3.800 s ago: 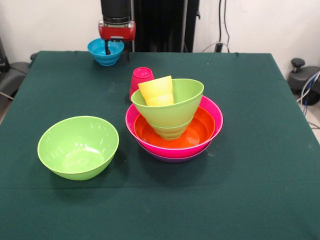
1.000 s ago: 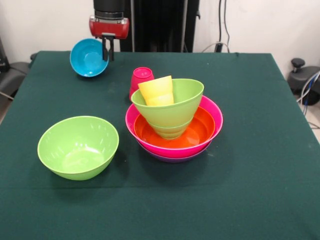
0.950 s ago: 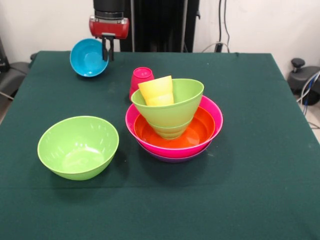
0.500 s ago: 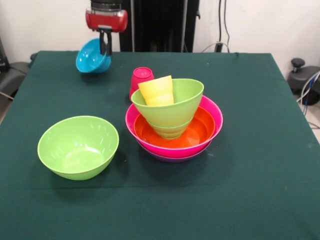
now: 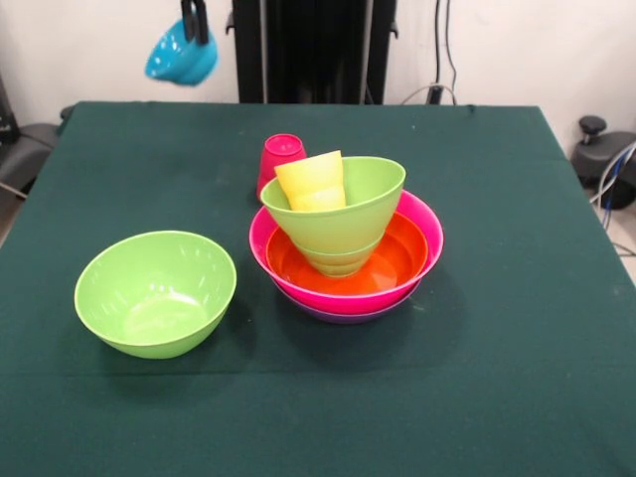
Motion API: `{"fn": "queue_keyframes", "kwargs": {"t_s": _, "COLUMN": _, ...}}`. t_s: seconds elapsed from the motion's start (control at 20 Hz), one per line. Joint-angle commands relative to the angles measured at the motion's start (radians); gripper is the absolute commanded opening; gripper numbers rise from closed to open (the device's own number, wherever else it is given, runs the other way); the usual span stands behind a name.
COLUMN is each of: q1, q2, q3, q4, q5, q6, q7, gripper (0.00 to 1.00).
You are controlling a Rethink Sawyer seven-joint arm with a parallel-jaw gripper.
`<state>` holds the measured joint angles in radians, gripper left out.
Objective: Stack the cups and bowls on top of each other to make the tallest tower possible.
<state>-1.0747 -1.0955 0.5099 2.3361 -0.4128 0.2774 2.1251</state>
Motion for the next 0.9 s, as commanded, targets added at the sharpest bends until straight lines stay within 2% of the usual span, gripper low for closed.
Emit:
{"fn": "queue_keyframes", "kwargs": {"t_s": 0.05, "q1": -0.034, "q2": -0.254, "q3": 0.361, "q4": 0.137, "q5": 0.249, "q6": 0.198, "q7": -0.333, "gripper": 0.00}}
{"fn": "queue_keyframes", "kwargs": {"t_s": 0.1, "q1": -0.027, "q2": -0.256, "q3": 0.357, "q4": 0.124, "q5": 0.248, "q6": 0.209, "q7": -0.323, "gripper": 0.00}}
{"fn": "queue_keyframes", "kwargs": {"t_s": 0.2, "q1": -0.013, "q2": -0.219, "q3": 0.341, "q4": 0.076, "q5": 0.196, "q6": 0.230, "q7": -0.288, "gripper": 0.00}}
{"fn": "queue_keyframes", "kwargs": {"t_s": 0.35, "q1": 0.038, "q2": -0.094, "q3": 0.267, "q4": -0.037, "q5": 0.045, "q6": 0.233, "q7": -0.213, "gripper": 0.00}}
{"fn": "queue_keyframes", "kwargs": {"t_s": 0.45, "q1": 0.072, "q2": -0.013, "q3": 0.225, "q4": -0.117, "q5": -0.029, "q6": 0.241, "q7": -0.183, "gripper": 0.00}}
{"fn": "queue_keyframes", "kwargs": {"t_s": 0.6, "q1": 0.090, "q2": 0.040, "q3": 0.211, "q4": -0.181, "q5": -0.049, "q6": 0.259, "q7": -0.172, "gripper": 0.00}}
{"fn": "queue_keyframes", "kwargs": {"t_s": 0.9, "q1": 0.148, "q2": 0.045, "q3": 0.210, "q4": -0.247, "q5": -0.012, "q6": 0.318, "q7": -0.123, "gripper": 0.00}}
